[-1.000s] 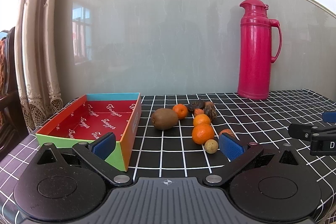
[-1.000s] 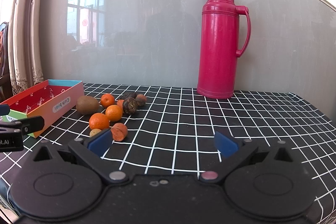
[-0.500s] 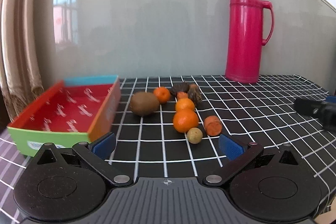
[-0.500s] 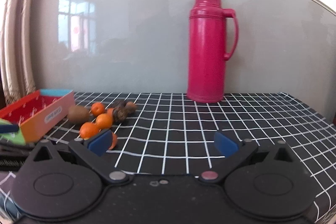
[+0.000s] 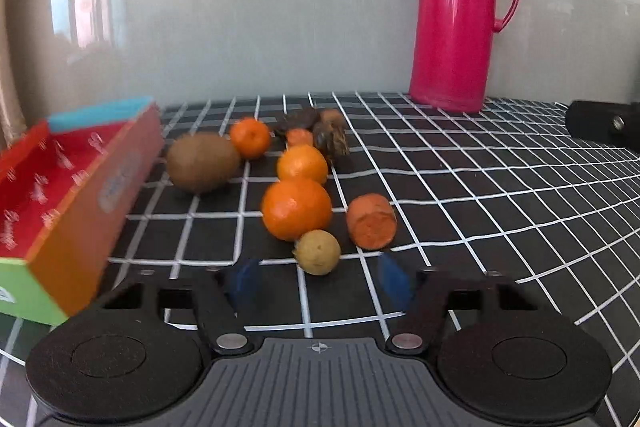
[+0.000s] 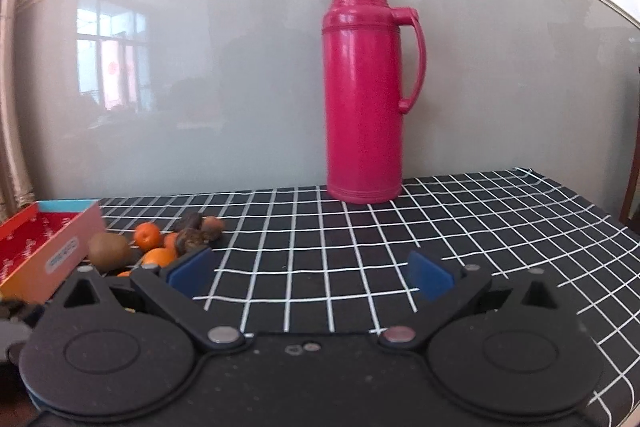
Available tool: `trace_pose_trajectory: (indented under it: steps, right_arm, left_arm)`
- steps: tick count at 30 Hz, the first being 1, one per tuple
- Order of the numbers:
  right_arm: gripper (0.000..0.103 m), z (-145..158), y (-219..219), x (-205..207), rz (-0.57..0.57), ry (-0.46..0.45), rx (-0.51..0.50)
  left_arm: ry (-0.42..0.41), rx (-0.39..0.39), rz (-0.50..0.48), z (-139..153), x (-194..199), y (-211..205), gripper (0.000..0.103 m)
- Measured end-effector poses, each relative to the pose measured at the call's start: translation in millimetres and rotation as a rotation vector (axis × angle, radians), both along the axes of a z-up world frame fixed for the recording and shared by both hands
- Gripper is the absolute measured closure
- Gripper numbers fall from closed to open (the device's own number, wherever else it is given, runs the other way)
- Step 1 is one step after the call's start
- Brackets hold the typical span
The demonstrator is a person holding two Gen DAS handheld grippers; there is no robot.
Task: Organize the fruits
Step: 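Grasp the small yellow lime with the left gripper, then carry the lime into the red box and open the left gripper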
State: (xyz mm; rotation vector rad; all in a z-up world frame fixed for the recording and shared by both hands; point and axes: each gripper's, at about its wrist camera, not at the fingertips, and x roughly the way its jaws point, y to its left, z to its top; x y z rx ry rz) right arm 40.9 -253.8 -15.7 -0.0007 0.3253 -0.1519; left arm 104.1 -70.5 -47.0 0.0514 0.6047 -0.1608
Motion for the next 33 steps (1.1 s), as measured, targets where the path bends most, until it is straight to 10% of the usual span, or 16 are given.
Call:
trace_pose_trajectory:
  steps: [5,11,21,33]
  right_arm:
    - [0.0,-11.8,-6.0,31.6,-0.051,0.078,-0.002]
    - [0.0,-27.0,-1.5,44.4,-0.027,0.148,-0.02]
    - [0.0,-28.3,7.0,43.9,-0.014,0.155,-0.044]
    - [0.0,-34.0,48.2,47.8,0.065,0.147,-0.095]
  left_arm:
    - [0.003,-0.012,0.013,-1.9,8.1,-3.0,0.041]
    - [0.011,-0.007,0.028,0.8,11.0,0.2,0.077]
    - [-0.093,-0.043,0.027,19.5,-5.1,19.9,0.077]
    - [-0.203,-0.049,0.243,45.7,-13.6,124.5,0.077]
